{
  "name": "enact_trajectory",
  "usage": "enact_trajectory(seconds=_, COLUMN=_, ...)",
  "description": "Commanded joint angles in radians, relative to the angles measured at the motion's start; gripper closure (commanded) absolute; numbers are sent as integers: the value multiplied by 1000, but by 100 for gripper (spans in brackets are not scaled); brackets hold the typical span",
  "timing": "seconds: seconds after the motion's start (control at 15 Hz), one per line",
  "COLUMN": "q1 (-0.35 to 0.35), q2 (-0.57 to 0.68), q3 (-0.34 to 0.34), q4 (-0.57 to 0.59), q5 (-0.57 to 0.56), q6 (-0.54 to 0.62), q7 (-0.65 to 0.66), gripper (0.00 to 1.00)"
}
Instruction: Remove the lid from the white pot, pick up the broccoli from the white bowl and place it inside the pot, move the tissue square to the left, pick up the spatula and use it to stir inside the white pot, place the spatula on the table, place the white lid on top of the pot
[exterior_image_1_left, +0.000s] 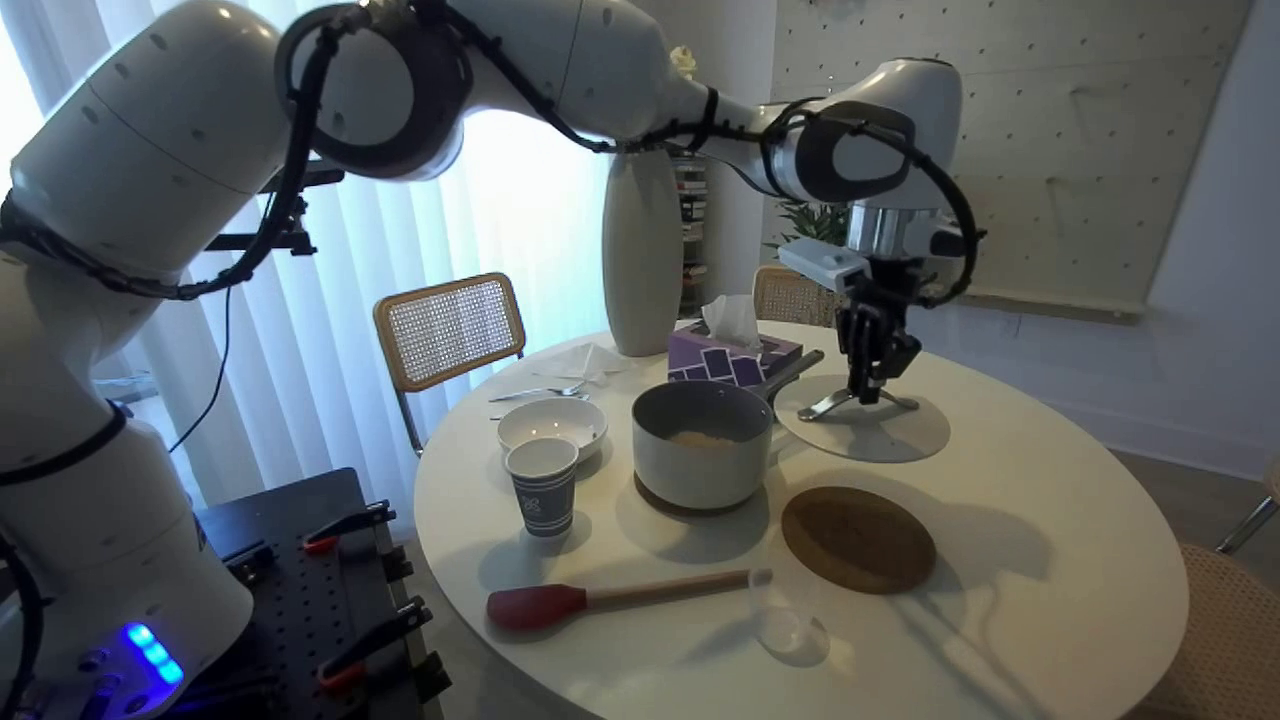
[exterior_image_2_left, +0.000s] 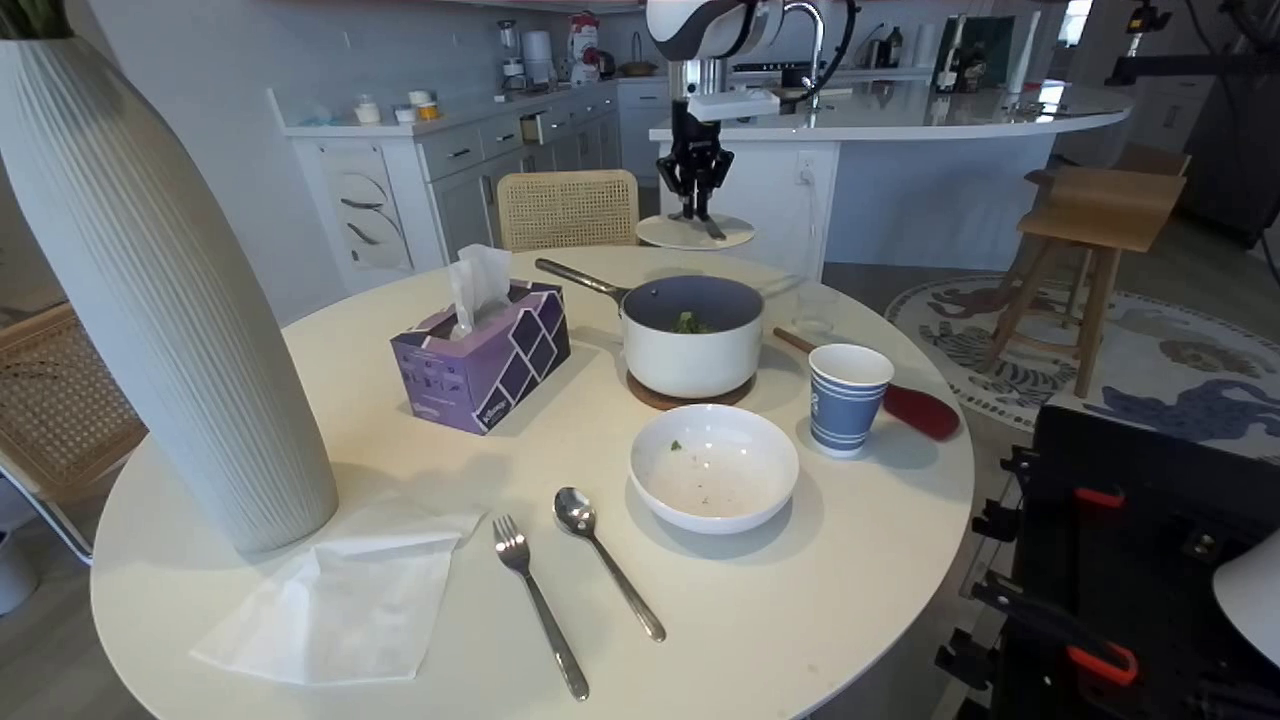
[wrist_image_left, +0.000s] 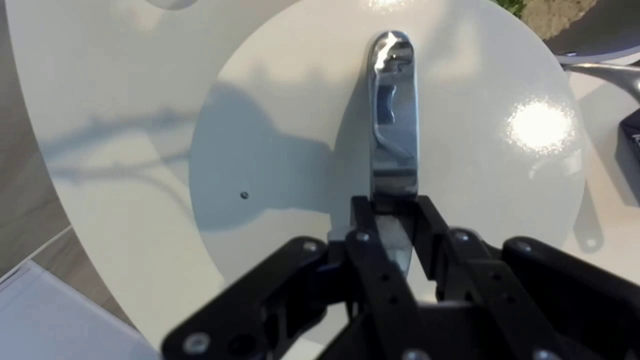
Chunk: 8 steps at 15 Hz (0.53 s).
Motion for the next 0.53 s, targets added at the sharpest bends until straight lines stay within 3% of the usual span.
enact_trajectory(seconds=0.0, q1=43, q2=-114, q3=-14, q4=-87, q5=-33, q6=-66, q7=23, gripper=94)
enact_trajectory(seconds=0.47, q1=119, q2=-200, q3=-7, q4=-198, q5=-51, q6=-105, q7=25, gripper=94)
